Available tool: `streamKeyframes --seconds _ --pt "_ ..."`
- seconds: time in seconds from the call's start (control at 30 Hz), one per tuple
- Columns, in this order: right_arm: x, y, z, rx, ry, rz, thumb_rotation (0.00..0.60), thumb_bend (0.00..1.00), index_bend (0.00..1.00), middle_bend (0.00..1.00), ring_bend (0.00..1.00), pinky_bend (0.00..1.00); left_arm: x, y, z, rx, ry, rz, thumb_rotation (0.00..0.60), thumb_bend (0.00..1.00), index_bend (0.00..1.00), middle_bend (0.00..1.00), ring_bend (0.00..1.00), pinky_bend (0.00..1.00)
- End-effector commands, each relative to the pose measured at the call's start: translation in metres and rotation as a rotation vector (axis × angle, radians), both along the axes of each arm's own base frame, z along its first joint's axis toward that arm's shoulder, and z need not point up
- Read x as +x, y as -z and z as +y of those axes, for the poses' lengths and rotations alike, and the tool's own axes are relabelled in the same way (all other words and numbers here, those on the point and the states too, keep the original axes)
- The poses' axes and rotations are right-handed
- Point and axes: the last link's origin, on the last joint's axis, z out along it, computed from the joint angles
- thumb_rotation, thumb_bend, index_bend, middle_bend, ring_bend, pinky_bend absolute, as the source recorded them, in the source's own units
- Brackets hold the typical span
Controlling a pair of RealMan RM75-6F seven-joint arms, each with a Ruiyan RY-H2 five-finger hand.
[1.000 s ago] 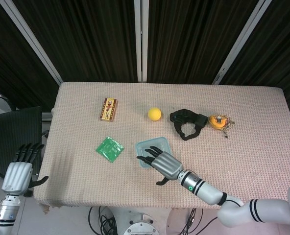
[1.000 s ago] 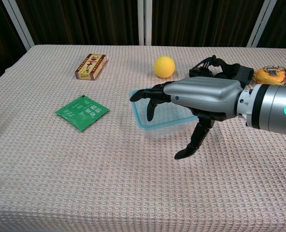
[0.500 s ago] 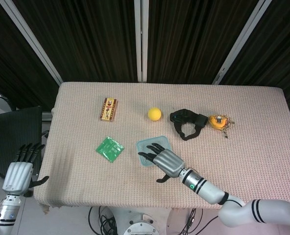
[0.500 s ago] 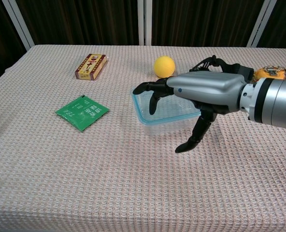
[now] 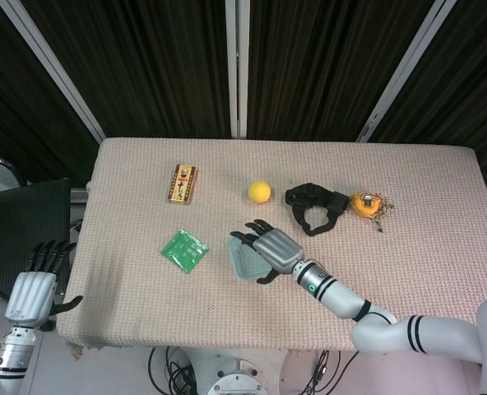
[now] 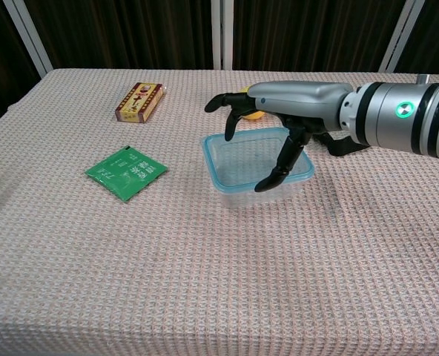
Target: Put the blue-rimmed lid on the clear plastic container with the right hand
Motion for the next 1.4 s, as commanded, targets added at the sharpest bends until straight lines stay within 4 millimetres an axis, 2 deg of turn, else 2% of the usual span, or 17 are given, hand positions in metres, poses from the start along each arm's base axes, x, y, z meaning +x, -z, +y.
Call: streamKeyframes --seconds 0.03,0.63,0.83,0.93,1.07,1.27,1.4 --pt "0.004 0.006 -0.001 0.015 -0.006 0.01 0.6 0.01 0.0 0.23 0.0 0.0 0.0 0.0 0.0 0.0 -0.002 0.0 0.6 0.0 0.08 0.06 0.0 0.0" --pt "-0.006 0.02 0.004 0.021 0.005 0.049 0.6 0.01 0.0 0.23 0.0 0.0 -0.004 0.002 0.0 -0.006 -0.006 -0.007 0.6 0.0 0.08 0.06 0.0 0.0" --pt "-0.003 0.012 0.006 -0.008 -0.007 0.015 0.6 0.01 0.0 0.23 0.0 0.0 -0.004 0.002 -0.001 -0.001 -0.005 -0.009 0.6 0.0 0.08 0.06 0.0 0.0" --pt "-0.004 -0.001 0.009 -0.049 -0.013 -0.022 0.6 0.01 0.0 0.22 0.0 0.0 -0.004 0.001 0.0 0.005 -0.001 -0.008 0.6 0.0 0.08 0.06 0.0 0.0" --pt "-0.018 -0.03 0.016 -0.143 -0.015 -0.051 0.6 0.02 0.0 0.19 0.0 0.0 -0.003 0.001 0.0 0.012 0.007 -0.006 0.6 0.0 0.08 0.06 0.0 0.0" --pt "-0.072 -0.084 0.041 -0.347 0.071 -0.04 0.6 0.03 0.0 0.14 0.0 0.0 -0.003 0.001 0.003 0.019 0.012 -0.005 0.6 0.0 0.08 0.06 0.0 0.0" --pt "-0.121 -0.121 0.072 -0.481 0.169 -0.028 0.6 0.03 0.0 0.11 0.0 0.0 -0.001 0.0 0.005 0.028 0.022 0.003 0.6 0.0 0.08 0.06 0.0 0.0"
